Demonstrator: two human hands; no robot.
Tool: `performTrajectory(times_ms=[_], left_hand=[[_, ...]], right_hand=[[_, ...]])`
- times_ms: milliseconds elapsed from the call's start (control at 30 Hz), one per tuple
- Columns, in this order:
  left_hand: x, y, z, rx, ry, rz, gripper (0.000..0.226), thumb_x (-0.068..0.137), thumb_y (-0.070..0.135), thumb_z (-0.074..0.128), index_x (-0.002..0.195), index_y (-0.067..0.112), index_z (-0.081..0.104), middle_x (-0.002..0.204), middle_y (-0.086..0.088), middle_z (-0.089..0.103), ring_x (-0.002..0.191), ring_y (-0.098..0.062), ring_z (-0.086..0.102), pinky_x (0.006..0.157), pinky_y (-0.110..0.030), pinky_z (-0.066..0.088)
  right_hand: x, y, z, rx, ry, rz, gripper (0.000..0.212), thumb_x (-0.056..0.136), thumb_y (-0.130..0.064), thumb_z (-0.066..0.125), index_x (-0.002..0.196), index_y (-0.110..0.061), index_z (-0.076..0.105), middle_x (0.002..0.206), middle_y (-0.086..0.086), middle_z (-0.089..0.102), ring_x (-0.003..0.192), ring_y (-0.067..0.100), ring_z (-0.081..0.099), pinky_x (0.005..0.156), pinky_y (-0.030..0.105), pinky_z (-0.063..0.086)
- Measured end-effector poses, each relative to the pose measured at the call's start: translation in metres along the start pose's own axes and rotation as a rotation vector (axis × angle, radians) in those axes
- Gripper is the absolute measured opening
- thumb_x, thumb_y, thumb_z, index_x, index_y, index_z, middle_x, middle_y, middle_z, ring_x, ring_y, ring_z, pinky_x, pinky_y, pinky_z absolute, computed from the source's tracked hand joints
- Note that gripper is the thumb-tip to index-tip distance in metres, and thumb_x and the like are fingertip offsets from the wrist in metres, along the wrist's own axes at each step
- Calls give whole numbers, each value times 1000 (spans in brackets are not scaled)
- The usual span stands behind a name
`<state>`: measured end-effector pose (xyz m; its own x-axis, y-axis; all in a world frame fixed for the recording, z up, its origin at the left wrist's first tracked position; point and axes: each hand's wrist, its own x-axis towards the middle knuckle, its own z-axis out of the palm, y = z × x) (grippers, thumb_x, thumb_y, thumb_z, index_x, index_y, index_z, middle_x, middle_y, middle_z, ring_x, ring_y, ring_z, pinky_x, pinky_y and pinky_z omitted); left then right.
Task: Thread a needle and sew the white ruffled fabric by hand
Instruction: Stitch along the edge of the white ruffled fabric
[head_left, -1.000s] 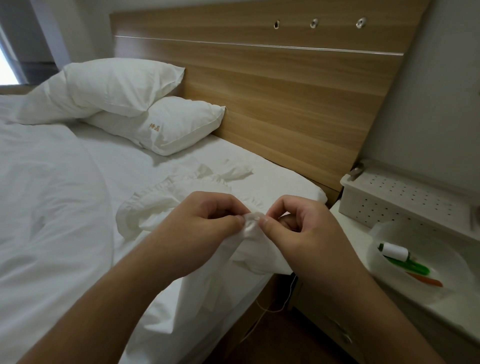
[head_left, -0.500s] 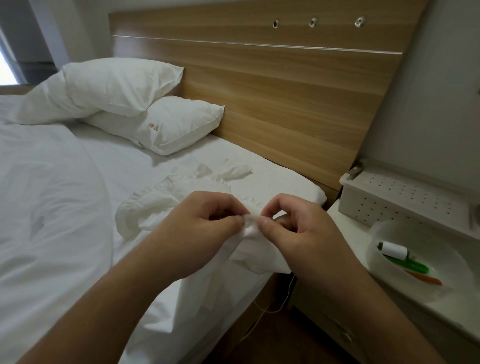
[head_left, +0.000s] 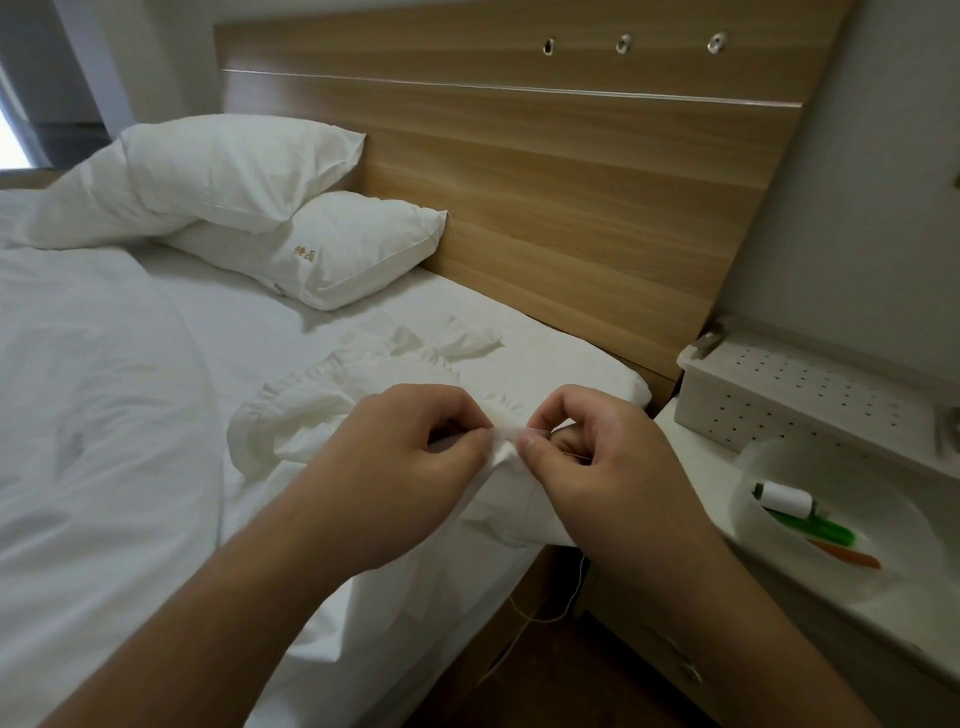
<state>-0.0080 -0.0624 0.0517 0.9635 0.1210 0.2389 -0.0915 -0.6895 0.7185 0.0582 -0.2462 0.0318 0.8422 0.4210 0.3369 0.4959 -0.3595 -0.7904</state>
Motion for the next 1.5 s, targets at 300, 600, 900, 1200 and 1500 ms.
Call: performTrajectory(times_ms=[300,600,900,1200,1500], left_hand=[[-1,0,2,83,21,81,16,97,29,65,87,34,76,79,19,73,82,-3,70,71,-28,58],[0,-3,2,72,9,129,16,98,29,67,86,34,77,77,21,72,78,-4,70,67,-25,53],[0,-3,0,25,2,113,18,98,26,67,85,35,77,78,18,74,80,-7,71,69,-30,56],[-1,-1,-2,38,11,99,14,94,38,69,83,34,77,76,17,73,76,-7,70,64,-31,58],[1,-4,-3,9,-18,101,14,96,30,71,86,35,78,80,20,74,82,-4,71,71,-28,56]], right_hand=[[-2,-3,3,-26,11,-15,17,95,-22,71,82,-23,60,48,-11,52,47,3,52,46,11,39],[-2,-3,3,-64,15,-22,19,95,-20,71,81,-24,59,50,-6,53,47,6,51,46,14,39],[-1,-2,2,-12,-46,22,4,99,-26,65,95,-27,66,51,-3,55,49,9,53,48,22,43],[2,-1,-4,164,-105,101,13,95,-21,70,83,-17,69,51,-1,49,46,9,43,50,30,39],[4,-2,-10,390,-187,151,14,96,-4,67,82,-4,69,51,5,39,43,13,35,45,26,32]])
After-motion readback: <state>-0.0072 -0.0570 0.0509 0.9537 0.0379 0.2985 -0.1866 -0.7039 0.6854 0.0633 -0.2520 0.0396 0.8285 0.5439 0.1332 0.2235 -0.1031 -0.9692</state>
